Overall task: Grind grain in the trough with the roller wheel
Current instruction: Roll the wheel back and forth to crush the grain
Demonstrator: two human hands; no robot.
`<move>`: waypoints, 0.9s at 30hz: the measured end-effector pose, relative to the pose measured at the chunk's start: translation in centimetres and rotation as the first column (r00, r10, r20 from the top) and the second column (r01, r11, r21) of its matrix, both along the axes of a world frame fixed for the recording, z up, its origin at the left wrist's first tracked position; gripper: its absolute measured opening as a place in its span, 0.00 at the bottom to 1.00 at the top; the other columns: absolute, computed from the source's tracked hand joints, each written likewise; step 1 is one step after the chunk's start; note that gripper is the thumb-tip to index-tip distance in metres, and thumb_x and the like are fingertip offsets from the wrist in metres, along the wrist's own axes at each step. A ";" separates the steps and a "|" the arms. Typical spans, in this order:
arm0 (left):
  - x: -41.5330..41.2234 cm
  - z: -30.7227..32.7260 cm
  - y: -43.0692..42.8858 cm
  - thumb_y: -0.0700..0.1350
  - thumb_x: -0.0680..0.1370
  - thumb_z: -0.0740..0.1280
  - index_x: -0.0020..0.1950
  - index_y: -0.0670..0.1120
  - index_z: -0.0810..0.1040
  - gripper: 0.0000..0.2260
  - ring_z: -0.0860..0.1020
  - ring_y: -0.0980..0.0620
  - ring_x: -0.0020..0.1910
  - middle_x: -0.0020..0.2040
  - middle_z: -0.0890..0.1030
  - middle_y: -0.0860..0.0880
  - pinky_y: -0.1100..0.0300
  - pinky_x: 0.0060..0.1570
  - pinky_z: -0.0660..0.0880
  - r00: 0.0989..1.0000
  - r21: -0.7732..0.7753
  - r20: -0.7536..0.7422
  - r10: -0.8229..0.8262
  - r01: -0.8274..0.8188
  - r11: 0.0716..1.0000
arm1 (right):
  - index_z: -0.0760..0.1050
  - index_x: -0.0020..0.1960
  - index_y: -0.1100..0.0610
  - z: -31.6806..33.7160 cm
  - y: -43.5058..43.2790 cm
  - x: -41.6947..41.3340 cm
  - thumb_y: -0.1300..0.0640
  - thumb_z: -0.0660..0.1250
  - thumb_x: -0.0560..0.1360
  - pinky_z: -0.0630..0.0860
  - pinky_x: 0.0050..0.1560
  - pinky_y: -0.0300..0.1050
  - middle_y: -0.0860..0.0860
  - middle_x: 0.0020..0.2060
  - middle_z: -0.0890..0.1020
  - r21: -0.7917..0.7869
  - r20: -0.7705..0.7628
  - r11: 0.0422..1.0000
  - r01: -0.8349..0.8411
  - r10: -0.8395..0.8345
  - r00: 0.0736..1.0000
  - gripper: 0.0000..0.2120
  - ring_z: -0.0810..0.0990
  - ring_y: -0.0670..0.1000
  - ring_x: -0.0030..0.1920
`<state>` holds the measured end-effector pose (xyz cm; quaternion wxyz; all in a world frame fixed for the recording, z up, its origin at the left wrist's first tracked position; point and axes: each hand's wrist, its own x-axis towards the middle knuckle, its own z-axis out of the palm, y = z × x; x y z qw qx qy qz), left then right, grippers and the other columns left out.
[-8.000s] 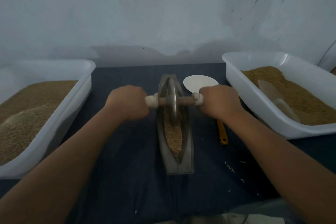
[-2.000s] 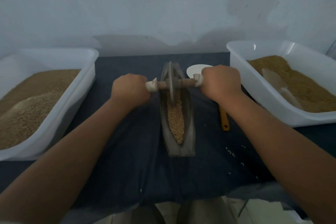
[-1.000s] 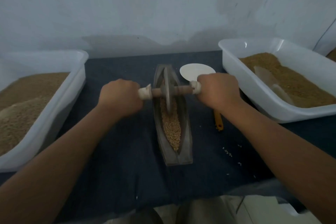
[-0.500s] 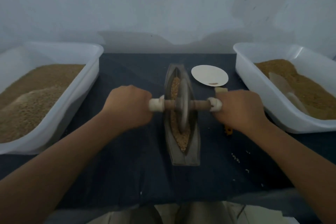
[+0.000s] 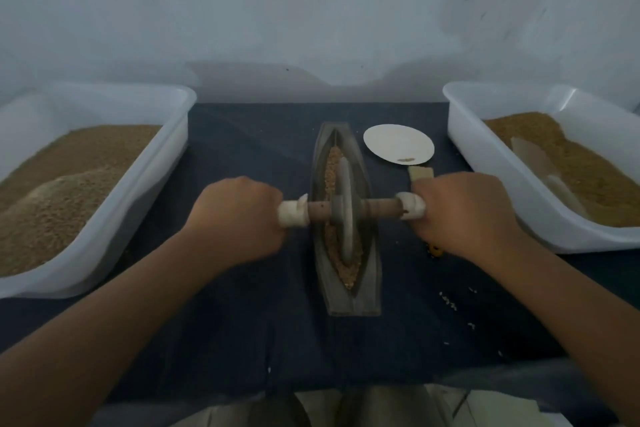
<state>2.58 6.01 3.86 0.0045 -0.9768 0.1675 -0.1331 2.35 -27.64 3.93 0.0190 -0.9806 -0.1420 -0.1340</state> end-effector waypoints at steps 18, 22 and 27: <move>-0.5 -0.8 0.7 0.61 0.70 0.63 0.31 0.54 0.67 0.14 0.65 0.57 0.24 0.27 0.69 0.57 0.63 0.26 0.56 1.000 -0.020 -0.006 -0.003 0.003 1.000 | 0.59 0.32 0.50 0.5 0.4 1.5 0.49 0.60 0.78 0.80 0.40 0.58 0.48 0.31 0.71 -0.152 -0.135 0.987 0.045 -0.066 0.989 0.18 0.79 0.54 0.35; 2.8 -0.2 -0.6 0.59 0.72 0.65 0.34 0.53 0.71 0.13 0.73 0.50 0.30 0.32 0.73 0.55 0.58 0.32 0.66 0.997 0.018 -0.062 0.055 -0.054 0.998 | 0.63 0.32 0.45 0.6 0.9 2.0 0.41 0.62 0.72 0.60 0.28 0.40 0.43 0.25 0.69 -0.054 0.116 0.998 0.032 -0.026 0.993 0.15 0.67 0.44 0.24; 8.6 2.7 -3.7 0.59 0.73 0.67 0.36 0.50 0.73 0.15 0.78 0.44 0.37 0.35 0.74 0.52 0.55 0.38 0.74 0.989 0.023 -0.023 0.144 -0.144 0.989 | 0.70 0.36 0.49 1.2 2.5 7.5 0.46 0.64 0.80 0.73 0.36 0.47 0.47 0.32 0.75 -0.043 0.082 0.967 0.251 -0.247 0.966 0.15 0.75 0.52 0.33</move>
